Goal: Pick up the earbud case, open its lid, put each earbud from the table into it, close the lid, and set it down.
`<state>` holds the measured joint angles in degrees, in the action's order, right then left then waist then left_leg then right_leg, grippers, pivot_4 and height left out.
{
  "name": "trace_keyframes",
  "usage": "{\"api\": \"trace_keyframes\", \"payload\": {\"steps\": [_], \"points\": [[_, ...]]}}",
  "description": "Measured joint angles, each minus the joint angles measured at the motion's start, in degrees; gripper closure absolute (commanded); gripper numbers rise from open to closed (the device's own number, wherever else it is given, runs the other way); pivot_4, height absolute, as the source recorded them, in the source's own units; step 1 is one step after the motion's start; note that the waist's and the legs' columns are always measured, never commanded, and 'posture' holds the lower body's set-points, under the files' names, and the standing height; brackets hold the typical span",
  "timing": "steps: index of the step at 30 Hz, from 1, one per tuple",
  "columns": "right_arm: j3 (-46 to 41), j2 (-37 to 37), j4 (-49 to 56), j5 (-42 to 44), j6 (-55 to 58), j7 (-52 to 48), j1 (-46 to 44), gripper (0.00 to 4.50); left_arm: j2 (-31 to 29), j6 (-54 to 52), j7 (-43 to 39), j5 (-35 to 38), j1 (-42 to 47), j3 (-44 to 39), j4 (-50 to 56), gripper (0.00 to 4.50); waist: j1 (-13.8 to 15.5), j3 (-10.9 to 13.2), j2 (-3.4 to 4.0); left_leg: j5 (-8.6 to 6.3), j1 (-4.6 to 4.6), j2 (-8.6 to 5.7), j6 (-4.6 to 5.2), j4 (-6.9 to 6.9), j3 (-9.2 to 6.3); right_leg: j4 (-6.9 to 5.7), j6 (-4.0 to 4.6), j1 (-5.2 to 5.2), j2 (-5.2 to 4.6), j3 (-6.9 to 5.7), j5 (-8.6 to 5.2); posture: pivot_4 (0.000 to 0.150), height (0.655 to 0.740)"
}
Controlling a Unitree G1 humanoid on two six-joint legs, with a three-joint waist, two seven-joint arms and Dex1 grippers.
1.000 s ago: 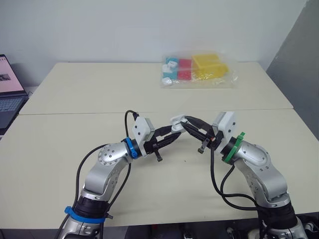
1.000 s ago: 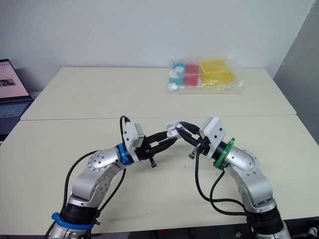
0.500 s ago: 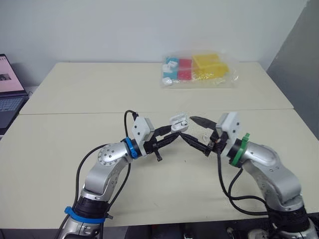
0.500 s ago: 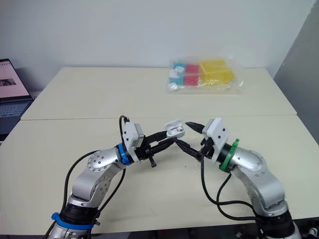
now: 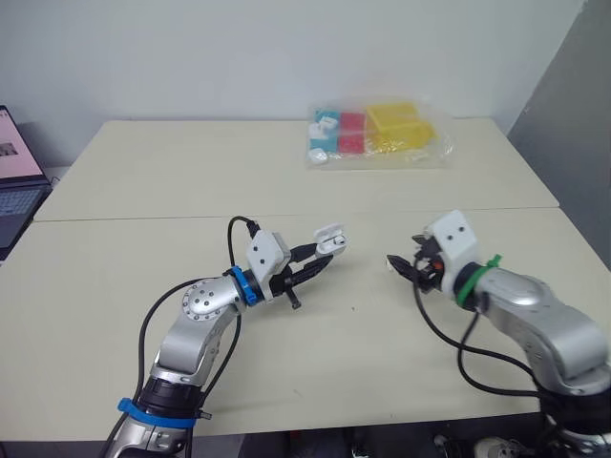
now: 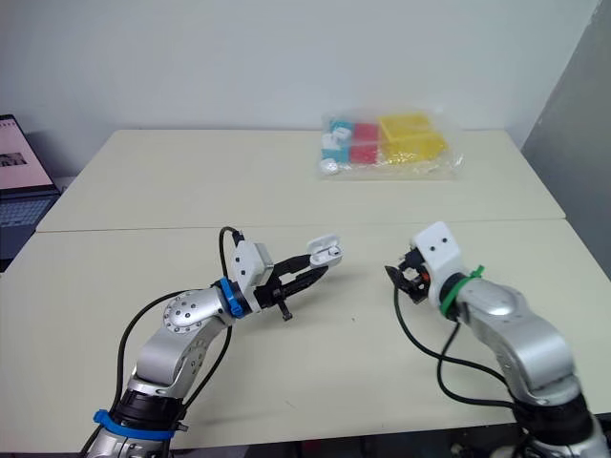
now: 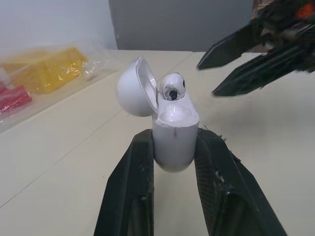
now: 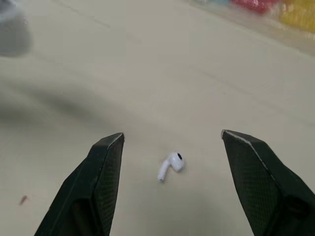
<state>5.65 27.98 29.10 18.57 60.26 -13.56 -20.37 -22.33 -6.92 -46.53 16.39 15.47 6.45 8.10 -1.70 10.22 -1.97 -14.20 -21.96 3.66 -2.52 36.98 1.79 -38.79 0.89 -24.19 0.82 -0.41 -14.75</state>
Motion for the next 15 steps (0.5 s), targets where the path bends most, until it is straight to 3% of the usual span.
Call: {"api": "trace_keyframes", "payload": {"steps": [9, 15], "points": [[2.97, -6.63, -12.67, -7.68, -4.48, 4.87, -2.53, 1.23, 0.01, 0.31, -0.35, -0.86, -0.37, 0.32, -0.06, 3.72, 0.1, 0.0, 0.0, -0.01, -0.31, -0.02, 0.02, -0.01, 0.02, 0.28, -0.03, -0.1, -0.03, -0.03, 0.0, 0.15, 0.74], [2.14, -9.07, -14.53, -9.66, -5.95, 6.17, -0.88, 1.23, 0.01, 0.31, -0.35, -1.0, -0.67, 0.45, -0.06, 3.72, 0.1, 0.0, 0.0, -0.01, -0.32, 0.02, 0.02, -0.01, -0.02, 0.21, -0.03, -0.13, -0.02, -0.08, 0.0, 0.15, 0.74]]}}
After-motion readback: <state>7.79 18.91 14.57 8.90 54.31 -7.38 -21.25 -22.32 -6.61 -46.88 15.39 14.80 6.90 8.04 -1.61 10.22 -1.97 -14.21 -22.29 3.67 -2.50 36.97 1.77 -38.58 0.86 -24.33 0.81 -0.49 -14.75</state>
